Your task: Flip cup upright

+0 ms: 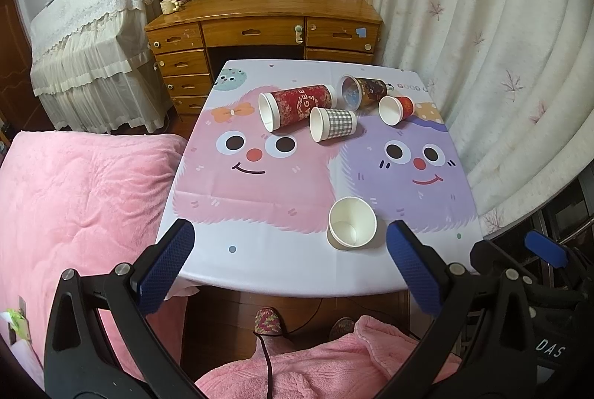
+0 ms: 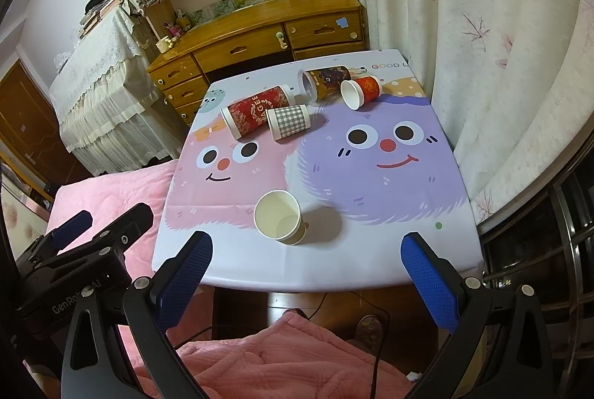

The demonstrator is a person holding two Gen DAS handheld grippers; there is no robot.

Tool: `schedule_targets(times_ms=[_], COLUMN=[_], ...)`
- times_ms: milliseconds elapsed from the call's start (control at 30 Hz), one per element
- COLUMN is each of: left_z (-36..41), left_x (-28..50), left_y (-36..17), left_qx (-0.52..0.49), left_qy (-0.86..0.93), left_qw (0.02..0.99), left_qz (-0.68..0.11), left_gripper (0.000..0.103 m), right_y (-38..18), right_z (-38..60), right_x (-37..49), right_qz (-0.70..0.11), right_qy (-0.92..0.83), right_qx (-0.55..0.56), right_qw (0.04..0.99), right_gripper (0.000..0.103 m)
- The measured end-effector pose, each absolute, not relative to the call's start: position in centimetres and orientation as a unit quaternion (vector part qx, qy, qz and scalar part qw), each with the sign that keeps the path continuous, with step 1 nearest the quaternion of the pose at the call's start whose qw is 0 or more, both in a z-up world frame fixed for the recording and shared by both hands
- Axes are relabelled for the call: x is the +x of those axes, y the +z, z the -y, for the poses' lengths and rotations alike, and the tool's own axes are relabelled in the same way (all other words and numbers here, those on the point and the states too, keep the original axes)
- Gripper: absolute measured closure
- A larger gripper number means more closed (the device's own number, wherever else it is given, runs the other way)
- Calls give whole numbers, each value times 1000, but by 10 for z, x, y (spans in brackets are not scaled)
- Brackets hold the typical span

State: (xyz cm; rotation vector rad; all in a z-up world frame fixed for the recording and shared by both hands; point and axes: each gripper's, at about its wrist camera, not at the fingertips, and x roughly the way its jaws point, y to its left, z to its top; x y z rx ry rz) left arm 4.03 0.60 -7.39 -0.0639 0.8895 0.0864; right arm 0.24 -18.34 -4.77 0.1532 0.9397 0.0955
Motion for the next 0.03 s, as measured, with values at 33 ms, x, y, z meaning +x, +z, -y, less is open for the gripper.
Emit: schedule_targets(times_ms=[33], left_z=[-6], left_x=[42], left_y=[-73], left_qx=[-30], left_qy=[42], left_qw=[901], left_qz=[-431], left_gripper=[1], right_y=[-47], right_z=[184], right_x=[4], right_qz=[-452], right_qy=[46], right_qx=[74], right_qw=[888], right_gripper=[0])
